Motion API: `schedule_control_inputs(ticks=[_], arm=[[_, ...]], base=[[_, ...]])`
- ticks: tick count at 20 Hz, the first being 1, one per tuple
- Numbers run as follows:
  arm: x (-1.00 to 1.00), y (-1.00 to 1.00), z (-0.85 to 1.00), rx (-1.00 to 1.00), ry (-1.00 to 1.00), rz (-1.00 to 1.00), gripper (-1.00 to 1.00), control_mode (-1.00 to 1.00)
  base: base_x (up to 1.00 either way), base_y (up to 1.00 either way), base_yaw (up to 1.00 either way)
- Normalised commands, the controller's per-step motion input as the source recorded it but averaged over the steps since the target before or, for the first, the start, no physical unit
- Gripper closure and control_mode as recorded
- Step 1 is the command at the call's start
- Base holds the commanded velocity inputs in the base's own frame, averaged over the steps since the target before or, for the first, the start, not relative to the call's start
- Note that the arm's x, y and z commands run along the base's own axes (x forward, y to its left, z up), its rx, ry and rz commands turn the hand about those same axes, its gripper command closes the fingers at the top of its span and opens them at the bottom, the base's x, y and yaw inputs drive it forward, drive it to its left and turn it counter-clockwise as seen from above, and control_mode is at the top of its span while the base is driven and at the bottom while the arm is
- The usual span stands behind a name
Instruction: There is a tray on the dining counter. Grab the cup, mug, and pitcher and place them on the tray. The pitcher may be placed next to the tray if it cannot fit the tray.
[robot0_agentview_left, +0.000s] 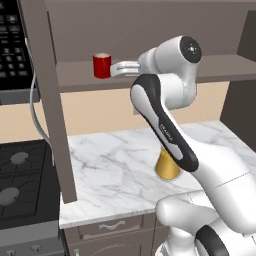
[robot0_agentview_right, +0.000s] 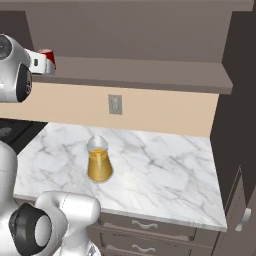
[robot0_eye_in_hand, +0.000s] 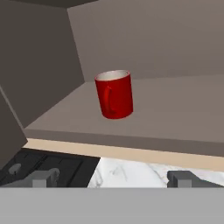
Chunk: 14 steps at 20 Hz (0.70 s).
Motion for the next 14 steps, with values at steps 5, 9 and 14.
schedule_control_inputs(ticks=[5, 9, 14], arm=[[0.13, 0.28, 0.00, -0.01, 0.13, -0.02, -1.00, -1.00], [0.05, 0.22, 0.00, -0.04, 0.05, -0.02, -1.00, -1.00], [0.05, 0.10, 0.01, -0.10, 0.00, -0.02, -1.00, -1.00]], base=[[0.00, 0.00, 0.00], [0.00, 0.00, 0.00], [0.00, 0.00, 0.00]])
